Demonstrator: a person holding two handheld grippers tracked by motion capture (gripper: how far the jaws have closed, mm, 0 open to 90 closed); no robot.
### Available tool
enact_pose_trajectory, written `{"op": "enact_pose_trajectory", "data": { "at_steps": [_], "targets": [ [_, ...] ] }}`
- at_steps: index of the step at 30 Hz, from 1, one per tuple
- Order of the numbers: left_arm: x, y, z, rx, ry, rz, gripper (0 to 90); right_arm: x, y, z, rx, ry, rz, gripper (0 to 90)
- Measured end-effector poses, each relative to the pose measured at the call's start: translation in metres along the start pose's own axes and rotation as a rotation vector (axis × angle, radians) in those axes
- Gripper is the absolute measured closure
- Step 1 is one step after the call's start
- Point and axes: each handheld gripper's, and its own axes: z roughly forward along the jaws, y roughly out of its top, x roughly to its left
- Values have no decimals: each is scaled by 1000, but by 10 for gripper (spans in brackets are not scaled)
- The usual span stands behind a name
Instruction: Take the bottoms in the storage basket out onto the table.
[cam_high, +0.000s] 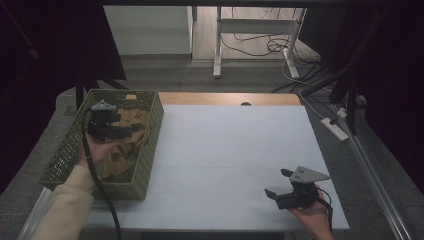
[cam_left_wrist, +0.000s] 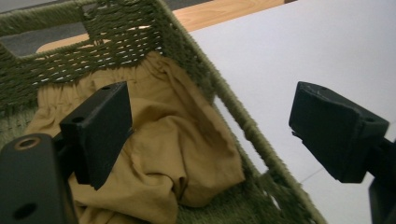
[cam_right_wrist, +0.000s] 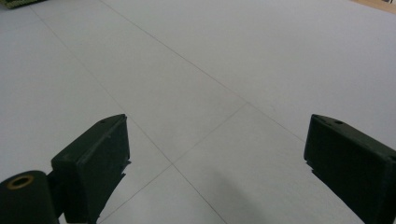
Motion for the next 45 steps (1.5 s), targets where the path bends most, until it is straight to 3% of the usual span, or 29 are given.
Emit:
{"op": "enact_pose_trajectory", "data": {
  "at_steps": [24,29,45],
  "targets": [
    [29,10,30,60,24,-45,140,0,-2,3,22,4,0,68],
    [33,11,35,50,32,-64,149,0,-2,4,24,6,-1,68],
    [48,13,53,100,64,-79,147,0,-3,5,34,8,-2,68]
  ]
}}
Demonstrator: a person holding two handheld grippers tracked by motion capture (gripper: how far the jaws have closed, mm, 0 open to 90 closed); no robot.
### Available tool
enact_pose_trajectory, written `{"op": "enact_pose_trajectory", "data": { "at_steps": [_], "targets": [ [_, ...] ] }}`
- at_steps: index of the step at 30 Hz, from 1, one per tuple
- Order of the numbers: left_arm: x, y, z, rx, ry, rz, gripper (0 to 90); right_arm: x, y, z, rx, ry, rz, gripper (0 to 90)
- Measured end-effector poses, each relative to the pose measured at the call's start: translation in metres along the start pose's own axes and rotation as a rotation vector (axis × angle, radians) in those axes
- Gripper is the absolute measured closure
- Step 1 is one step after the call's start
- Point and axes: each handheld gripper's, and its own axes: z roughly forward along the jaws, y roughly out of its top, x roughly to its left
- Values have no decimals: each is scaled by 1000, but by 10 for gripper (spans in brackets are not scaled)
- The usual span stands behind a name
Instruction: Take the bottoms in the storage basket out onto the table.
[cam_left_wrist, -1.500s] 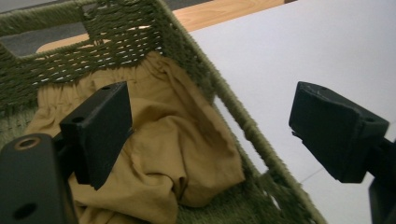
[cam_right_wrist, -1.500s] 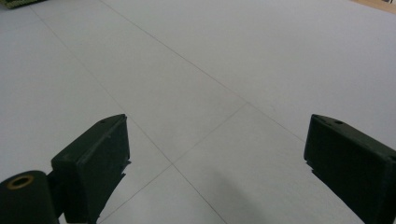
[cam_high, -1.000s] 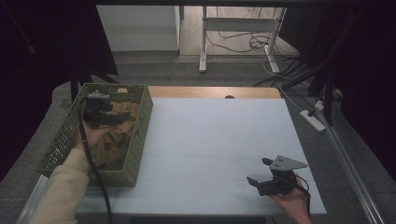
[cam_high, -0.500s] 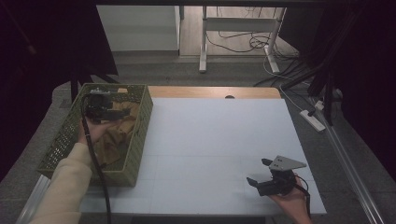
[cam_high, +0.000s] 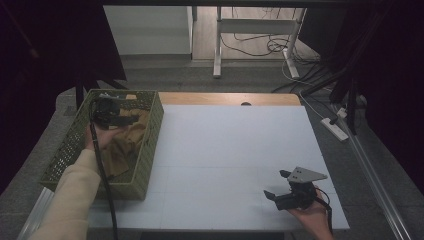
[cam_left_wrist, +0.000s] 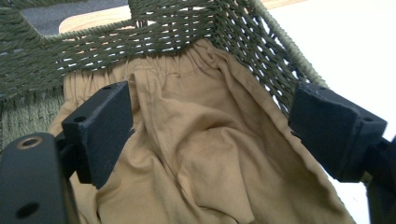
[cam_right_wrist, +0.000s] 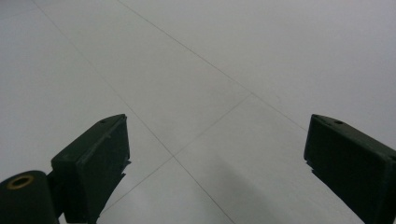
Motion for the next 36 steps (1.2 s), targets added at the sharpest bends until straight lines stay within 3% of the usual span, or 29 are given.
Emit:
{"op": "enact_pose_trajectory", "data": {
  "at_steps": [16,36],
  "targets": [
    [1,-3,25,57,0,-15,148,0,-1,1,9,3,2,68],
    [5,-12,41,129,5,-41,137,0,-2,3,15,13,-3,68]
  ]
}}
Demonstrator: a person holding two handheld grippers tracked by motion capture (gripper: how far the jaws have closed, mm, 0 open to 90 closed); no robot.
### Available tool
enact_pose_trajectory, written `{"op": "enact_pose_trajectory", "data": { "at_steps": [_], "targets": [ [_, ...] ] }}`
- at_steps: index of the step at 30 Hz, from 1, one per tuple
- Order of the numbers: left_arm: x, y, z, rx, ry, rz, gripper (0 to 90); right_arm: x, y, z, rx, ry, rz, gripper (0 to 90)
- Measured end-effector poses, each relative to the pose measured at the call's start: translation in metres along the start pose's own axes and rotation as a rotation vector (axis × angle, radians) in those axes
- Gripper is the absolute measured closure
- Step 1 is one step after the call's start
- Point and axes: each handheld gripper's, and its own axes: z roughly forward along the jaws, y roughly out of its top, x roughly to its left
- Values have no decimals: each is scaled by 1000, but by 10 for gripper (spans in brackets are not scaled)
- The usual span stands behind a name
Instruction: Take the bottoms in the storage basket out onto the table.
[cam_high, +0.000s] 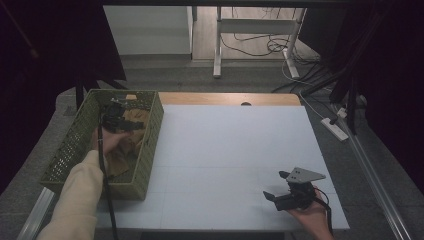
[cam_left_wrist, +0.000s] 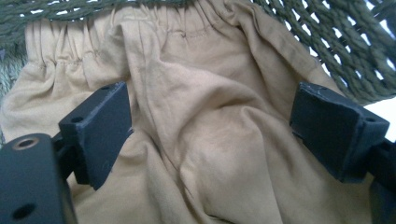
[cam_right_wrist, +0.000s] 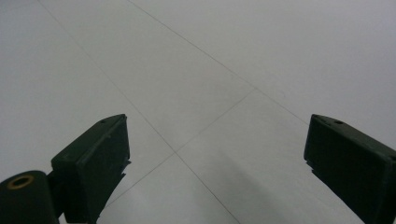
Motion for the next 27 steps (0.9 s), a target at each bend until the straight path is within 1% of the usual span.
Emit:
{"op": "enact_pose_trajectory", "data": {
  "at_steps": [7,13,16,19,20,21,25,26,27],
  "targets": [
    [1,-1,3,19,2,-5,132,0,0,1,3,1,-1,68],
    [3,-3,7,46,7,-7,125,0,0,1,9,6,-2,68],
    [4,-5,10,68,6,-14,118,0,0,1,11,8,-2,68],
    [6,-8,13,104,9,-12,107,0,0,2,12,10,-2,68],
    [7,-8,13,114,6,-9,104,0,0,2,13,10,-2,68],
    [8,-10,14,119,-6,-16,98,1,0,1,13,10,-3,68],
    [9,-11,15,138,-17,-15,92,1,0,1,13,10,-3,68],
    [9,-12,16,146,-21,-14,88,1,0,1,14,10,-4,68],
    [8,-12,19,165,-20,-9,84,1,0,2,16,11,-6,68]
  ]
}}
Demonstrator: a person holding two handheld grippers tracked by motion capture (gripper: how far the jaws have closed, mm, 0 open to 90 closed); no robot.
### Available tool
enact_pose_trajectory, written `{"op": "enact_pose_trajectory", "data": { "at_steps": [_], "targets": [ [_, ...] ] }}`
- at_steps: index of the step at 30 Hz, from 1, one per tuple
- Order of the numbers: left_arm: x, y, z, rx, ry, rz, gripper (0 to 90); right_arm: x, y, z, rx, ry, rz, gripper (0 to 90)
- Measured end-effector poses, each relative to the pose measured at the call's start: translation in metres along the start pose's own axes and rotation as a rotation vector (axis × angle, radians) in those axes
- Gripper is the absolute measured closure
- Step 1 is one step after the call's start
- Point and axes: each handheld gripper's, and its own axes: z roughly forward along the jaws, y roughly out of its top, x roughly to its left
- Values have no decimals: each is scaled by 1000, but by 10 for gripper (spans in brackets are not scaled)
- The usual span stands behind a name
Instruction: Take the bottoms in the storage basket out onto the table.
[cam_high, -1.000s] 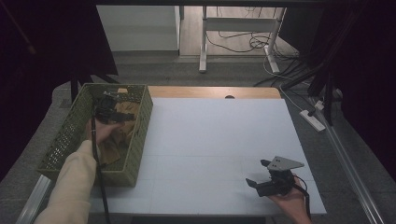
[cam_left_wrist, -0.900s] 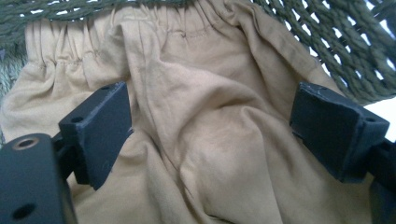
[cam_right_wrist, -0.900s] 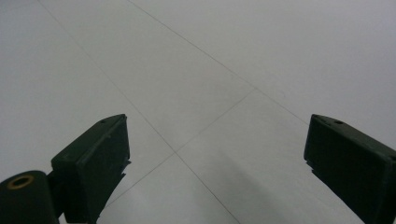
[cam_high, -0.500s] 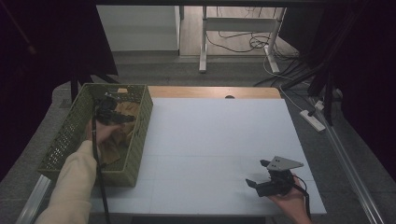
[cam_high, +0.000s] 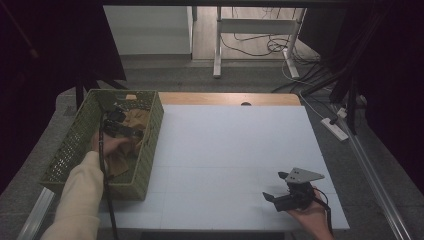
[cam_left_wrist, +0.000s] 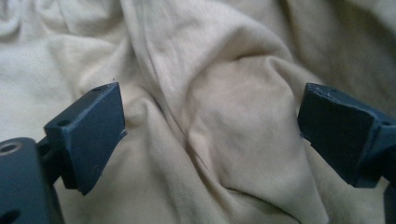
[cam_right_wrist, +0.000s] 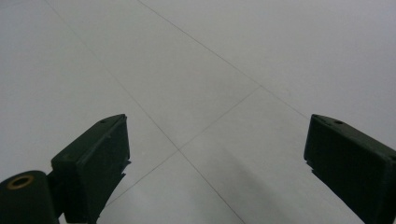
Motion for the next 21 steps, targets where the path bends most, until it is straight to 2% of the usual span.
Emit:
{"op": "enact_pose_trajectory", "data": {
  "at_steps": [2,4,8,13,17,21],
  "targets": [
    [0,0,1,11,-1,5,82,0,0,0,-1,2,0,68],
    [0,-1,6,53,12,17,61,0,0,0,1,3,0,68],
    [-1,-1,10,80,15,33,39,0,0,1,5,3,-2,68],
    [-2,-1,13,94,27,43,35,1,0,2,11,2,-6,68],
    [-2,0,15,109,68,58,41,1,0,2,17,-2,-8,68],
    [0,-1,17,118,87,55,53,1,0,2,14,-3,-8,68]
  ]
}}
